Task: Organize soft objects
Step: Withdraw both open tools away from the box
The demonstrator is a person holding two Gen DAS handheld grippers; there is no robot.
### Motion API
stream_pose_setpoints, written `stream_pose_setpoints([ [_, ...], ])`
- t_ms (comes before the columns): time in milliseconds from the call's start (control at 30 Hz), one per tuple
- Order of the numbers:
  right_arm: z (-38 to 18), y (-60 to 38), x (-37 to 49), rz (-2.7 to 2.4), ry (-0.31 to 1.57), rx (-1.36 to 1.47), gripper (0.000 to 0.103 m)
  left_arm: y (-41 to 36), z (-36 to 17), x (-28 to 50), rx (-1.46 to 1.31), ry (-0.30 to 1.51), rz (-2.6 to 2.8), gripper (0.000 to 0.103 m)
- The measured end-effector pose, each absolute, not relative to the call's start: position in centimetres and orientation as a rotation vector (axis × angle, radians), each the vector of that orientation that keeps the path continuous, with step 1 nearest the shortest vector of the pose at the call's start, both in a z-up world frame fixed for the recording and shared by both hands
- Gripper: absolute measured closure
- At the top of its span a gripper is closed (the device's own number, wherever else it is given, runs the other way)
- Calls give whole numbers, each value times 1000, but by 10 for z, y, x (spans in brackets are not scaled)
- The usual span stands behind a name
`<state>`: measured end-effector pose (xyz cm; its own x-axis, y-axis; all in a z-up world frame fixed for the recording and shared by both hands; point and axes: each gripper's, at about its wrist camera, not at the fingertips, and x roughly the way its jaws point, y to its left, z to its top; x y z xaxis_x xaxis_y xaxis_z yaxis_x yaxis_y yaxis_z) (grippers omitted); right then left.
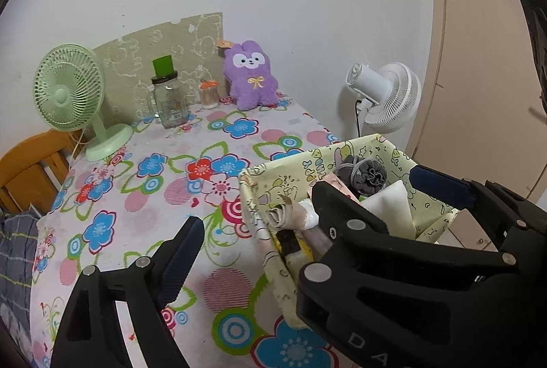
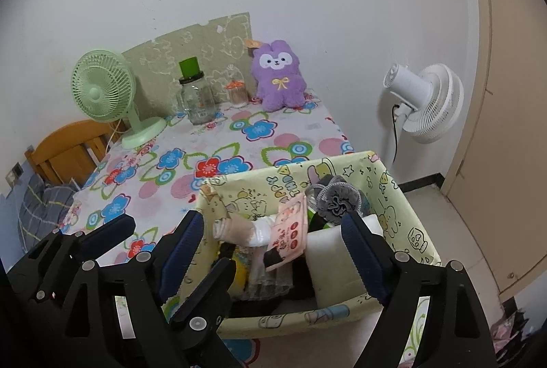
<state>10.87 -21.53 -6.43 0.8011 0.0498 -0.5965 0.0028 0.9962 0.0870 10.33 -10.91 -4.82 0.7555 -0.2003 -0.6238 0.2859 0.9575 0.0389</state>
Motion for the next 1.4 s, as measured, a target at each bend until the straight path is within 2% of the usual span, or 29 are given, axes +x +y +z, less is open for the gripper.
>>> stream_pose_setpoints([
  [200,-54,-202,96,46,614,67,14,-96,-38,89,121,633,-243,11],
  [367,-45,-191,82,54,585,53,7,-84,-30,76,113,606,-217,6],
  [800,-22,-164,49,68,519,11,5,-46,-8,41,87,532,-147,1],
  [1400,3,-134,7,61,418,2,4,22,12,7,62,432,16,0],
])
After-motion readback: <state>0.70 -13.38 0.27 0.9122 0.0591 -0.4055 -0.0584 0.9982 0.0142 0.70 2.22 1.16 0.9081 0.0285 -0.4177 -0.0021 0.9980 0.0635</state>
